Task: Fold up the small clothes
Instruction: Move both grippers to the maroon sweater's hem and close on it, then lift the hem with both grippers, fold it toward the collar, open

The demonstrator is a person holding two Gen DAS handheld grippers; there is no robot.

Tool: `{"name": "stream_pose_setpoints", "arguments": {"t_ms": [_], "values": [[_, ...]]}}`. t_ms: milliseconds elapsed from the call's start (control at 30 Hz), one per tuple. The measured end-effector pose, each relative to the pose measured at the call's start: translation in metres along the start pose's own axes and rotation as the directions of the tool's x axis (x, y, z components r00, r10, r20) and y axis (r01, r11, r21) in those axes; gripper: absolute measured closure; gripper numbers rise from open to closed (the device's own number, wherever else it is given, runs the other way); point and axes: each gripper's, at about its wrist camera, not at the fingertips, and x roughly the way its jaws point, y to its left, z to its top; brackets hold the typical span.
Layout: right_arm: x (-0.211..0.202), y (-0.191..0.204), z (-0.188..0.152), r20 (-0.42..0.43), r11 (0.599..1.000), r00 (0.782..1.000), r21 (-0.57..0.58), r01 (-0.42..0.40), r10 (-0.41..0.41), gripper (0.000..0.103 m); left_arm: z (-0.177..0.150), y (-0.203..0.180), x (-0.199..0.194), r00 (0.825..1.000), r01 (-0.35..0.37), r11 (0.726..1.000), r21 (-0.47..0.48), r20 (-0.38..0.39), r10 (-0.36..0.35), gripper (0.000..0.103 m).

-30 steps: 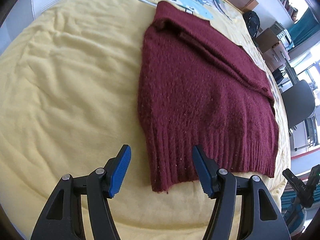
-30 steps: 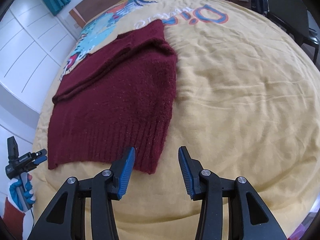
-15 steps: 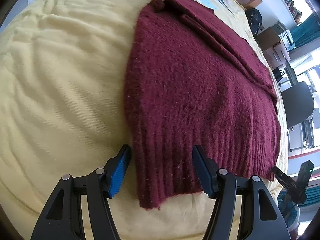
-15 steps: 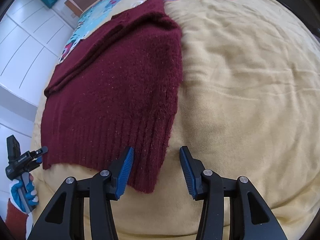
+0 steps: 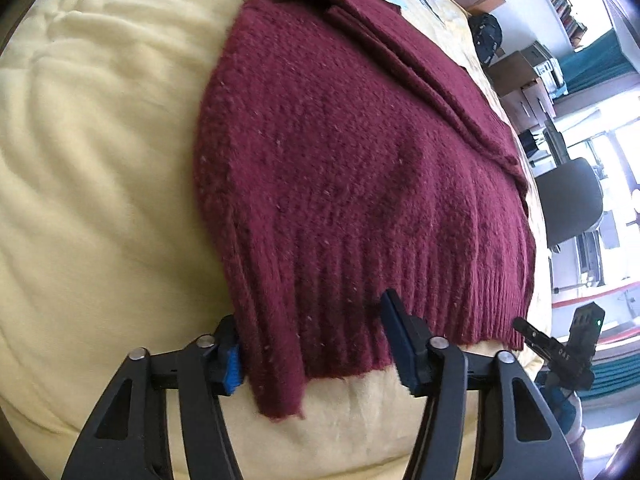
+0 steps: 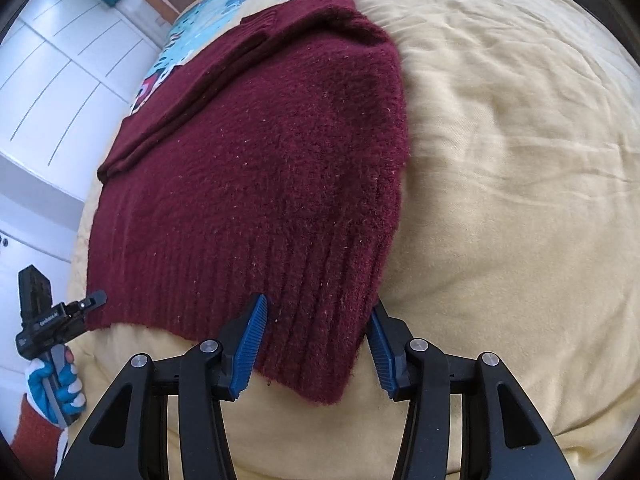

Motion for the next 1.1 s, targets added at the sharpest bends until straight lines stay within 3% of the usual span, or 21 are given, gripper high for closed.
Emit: {"name": "stream_pose_setpoints", "arguments": {"t_ms": [333, 633, 700, 800, 1100], "values": [[0.000, 0.002, -0.001, -0.010, 1.000, 1.000, -0.004, -0.013, 0.013, 0.058, 0.001, 0.010, -0.003, 0.999, 0.040, 0.999, -0.032, 0.004, -0.040, 0.072], [0.004, 0.011, -0.003, -0.024, 0.999, 0.999, -0.009, -0.042, 0.042, 0.073, 0.002, 0.005, 0.000, 1.000, 0.027, 0.999, -0.039, 0.012, -0.026, 0.083], [0.003, 0.011, -0.003, -0.025, 0.998, 0.998, -0.004, -0.056, 0.056, 0.082, 0.002, 0.002, 0.000, 1.000, 0.022, 0.999, -0.036, 0.015, -0.022, 0.089], [0.002, 0.011, -0.004, -0.020, 0.997, 0.997, 0.004, -0.077, 0.077, 0.088, 0.000, 0.000, -0.001, 0.999, 0.025, 0.999, -0.038, 0.022, -0.024, 0.092], [-0.020, 0.004, 0.001, 0.025, 0.994, 0.993, -0.005, -0.113, 0.113, 0.091, 0.005, -0.009, -0.011, 0.998, 0.036, 0.999, -0.017, 0.053, -0.035, 0.094]]}}
